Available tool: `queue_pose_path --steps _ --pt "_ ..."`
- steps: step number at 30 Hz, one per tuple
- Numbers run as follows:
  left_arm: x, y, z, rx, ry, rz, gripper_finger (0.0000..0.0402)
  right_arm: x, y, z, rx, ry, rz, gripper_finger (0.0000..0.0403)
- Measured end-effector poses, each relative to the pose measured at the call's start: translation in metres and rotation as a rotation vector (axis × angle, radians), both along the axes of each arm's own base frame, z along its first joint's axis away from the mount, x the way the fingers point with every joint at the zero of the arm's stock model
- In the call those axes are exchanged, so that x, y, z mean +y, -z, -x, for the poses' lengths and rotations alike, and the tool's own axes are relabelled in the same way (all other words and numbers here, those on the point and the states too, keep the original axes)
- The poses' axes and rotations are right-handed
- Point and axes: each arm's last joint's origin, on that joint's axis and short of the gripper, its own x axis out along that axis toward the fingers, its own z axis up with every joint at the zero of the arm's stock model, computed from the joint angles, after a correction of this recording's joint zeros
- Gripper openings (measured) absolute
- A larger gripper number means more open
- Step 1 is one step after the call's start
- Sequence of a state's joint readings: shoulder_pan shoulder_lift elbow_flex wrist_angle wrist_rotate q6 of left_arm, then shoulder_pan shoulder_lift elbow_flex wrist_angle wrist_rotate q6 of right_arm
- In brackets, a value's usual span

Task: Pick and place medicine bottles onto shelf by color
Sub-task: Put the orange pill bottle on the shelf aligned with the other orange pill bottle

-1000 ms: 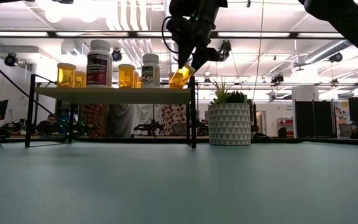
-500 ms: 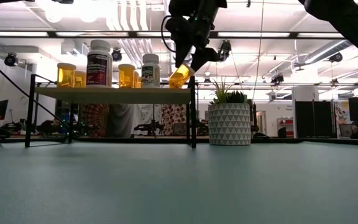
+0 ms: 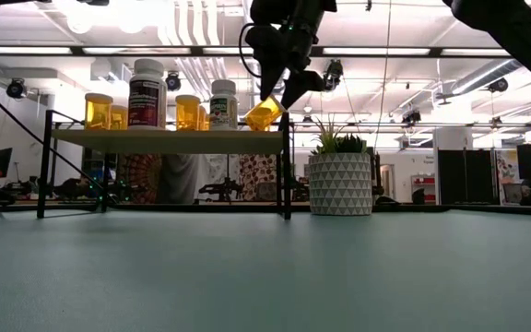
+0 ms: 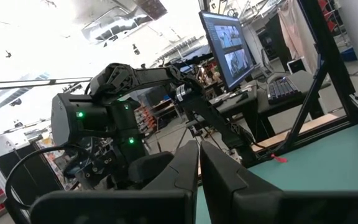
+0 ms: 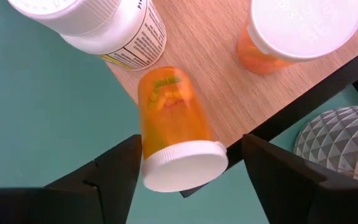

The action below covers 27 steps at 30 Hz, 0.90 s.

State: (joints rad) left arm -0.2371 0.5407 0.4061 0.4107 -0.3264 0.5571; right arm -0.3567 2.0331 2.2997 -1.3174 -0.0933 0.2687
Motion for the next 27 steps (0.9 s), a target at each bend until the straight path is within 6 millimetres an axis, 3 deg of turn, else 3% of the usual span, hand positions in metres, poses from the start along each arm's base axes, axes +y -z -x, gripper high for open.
queue_pose_path --steps 9,14,21,27 --pt "0.000 0.000 0.000 0.000 0.000 0.000 0.0000 0.000 -0.003 0.000 -0.010 -0.004 0.006 0.0218" --pt "0.000 0.000 0.000 -0.001 0.000 0.000 0.0000 0.001 -0.011 0.001 -0.030 -0.089 0.056 0.0197" --pt "0.000 0.000 0.000 -0.001 0.000 0.000 0.0000 0.009 -0.013 0.000 0.016 -0.346 0.208 0.0195" --pt "0.000 0.000 0.000 0.000 0.000 0.000 0.0000 0.024 -0.016 -0.004 0.129 -0.631 0.478 0.0195"
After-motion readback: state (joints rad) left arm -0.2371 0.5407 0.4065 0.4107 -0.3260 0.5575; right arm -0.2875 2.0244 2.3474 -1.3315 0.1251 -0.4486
